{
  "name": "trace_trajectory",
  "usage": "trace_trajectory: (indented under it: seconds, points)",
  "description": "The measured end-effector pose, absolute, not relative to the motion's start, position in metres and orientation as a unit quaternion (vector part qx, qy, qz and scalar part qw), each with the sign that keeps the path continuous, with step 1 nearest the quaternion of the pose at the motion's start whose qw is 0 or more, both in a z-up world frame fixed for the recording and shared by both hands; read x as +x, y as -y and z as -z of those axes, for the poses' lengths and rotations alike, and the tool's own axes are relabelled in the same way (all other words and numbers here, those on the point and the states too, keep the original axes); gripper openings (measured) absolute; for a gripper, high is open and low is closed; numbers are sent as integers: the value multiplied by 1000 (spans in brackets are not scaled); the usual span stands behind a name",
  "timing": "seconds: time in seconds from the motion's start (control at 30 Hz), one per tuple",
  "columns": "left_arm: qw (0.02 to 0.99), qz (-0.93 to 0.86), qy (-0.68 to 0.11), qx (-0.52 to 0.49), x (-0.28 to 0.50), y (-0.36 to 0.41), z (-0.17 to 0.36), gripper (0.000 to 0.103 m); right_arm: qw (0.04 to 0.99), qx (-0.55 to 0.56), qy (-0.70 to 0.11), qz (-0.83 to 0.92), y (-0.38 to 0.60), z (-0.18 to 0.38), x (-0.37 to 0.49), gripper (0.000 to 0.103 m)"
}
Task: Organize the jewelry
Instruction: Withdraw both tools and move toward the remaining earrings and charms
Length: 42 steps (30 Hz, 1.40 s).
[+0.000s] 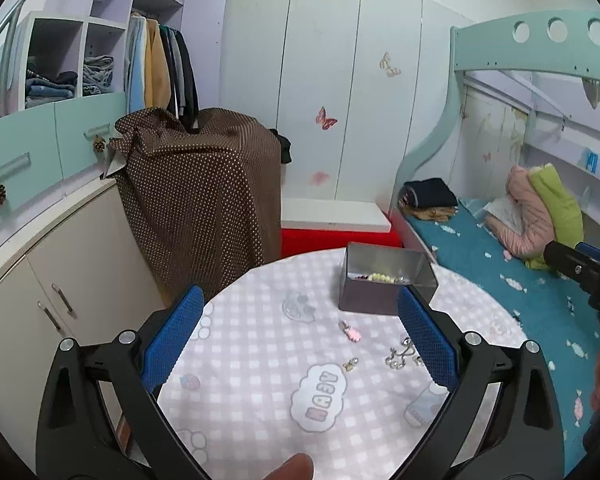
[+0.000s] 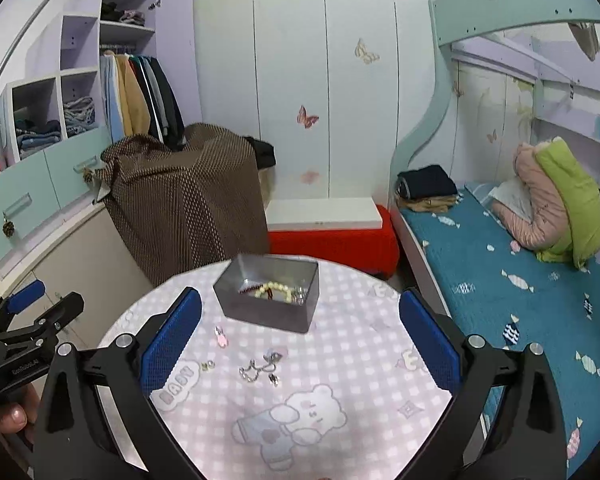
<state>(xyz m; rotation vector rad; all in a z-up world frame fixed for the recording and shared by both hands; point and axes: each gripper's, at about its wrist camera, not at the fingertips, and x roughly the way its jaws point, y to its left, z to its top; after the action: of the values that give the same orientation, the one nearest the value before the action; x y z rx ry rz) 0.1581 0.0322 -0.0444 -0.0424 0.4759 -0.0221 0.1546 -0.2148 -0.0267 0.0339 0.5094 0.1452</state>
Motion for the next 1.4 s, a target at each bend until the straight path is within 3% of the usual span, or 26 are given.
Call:
trace_trajectory:
  seconds: [1.07, 1.1, 1.17, 1.2, 1.4]
  points:
    - [910, 65, -408, 27, 268, 14, 202, 96, 914, 3, -397, -89, 218, 123, 199, 95]
    - [909, 68, -411, 24, 271, 13, 204, 95, 912, 2, -400, -90, 218, 125, 201, 95]
    - [904, 77, -419, 24, 276, 14, 208, 74, 909, 2, -407, -90, 217, 131, 204, 95]
    - [900, 83, -428, 23, 279, 15, 211, 70, 907, 1, -411, -90, 217, 133, 205, 95]
    - [898, 94, -430, 27, 280, 16, 213, 57, 899, -3, -426, -97, 211, 147, 213, 95]
